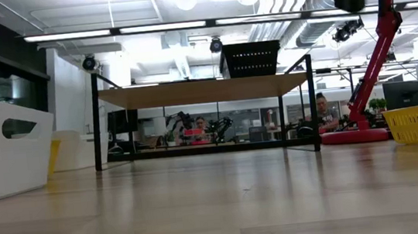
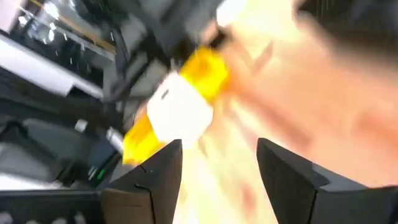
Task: Stack baskets on shelf by color
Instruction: Put the top right yellow bin on the shelf
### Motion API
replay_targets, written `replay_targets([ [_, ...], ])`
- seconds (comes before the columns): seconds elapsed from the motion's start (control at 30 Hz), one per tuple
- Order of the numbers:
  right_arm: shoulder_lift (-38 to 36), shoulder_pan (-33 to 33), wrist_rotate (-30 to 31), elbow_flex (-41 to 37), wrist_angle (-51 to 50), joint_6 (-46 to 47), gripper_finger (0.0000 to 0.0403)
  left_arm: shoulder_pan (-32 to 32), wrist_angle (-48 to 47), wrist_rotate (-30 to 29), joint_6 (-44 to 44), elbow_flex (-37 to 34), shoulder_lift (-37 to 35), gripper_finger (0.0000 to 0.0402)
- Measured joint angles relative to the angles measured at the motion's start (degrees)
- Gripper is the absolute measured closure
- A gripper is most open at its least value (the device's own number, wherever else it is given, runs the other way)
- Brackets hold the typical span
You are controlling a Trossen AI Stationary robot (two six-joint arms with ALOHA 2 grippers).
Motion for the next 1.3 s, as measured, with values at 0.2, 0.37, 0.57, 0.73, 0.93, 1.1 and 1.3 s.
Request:
replay_targets([
  [0.2, 4.7, 0.0, -13.2, 0.0, -6.9, 12.3, 0.0208, 0.0, -0.1, 0.0, 1.1, 0.0, 0.2, 0.0206],
  [0.37, 13.5, 0.0, -19.2, 9.3, -20.3, 9.3, 0.0228, 0.0, -0.2, 0.0, 1.5, 0.0, 0.2, 0.0206],
  [0.57, 24.9, 0.1, -11.2, 28.0, -49.7, 2.6, 0.0265, 0.0, -0.2, -0.3, 1.6, 0.0, 0.2, 0.0206],
  [0.73, 28.7, 0.9, -5.3, 29.7, -64.6, 10.2, 0.0273, 0.0, -0.2, -0.4, 1.6, 0.0, 0.2, 0.0206],
  [0.93, 26.2, 2.0, -7.1, 18.8, -62.0, 22.5, 0.0253, 0.0, -0.3, -0.2, 1.6, 0.0, 0.2, 0.0206],
  [1.1, 23.4, 2.0, -6.1, 12.2, -59.3, 33.9, 0.0209, 0.0, -0.3, -0.2, 1.6, 0.0, 0.2, 0.0206],
  [1.3, 23.1, 0.8, -5.9, 5.8, -55.7, 42.1, 0.0168, 0.0, -0.3, 0.0, 1.6, 0.0, 0.2, 0.0206],
])
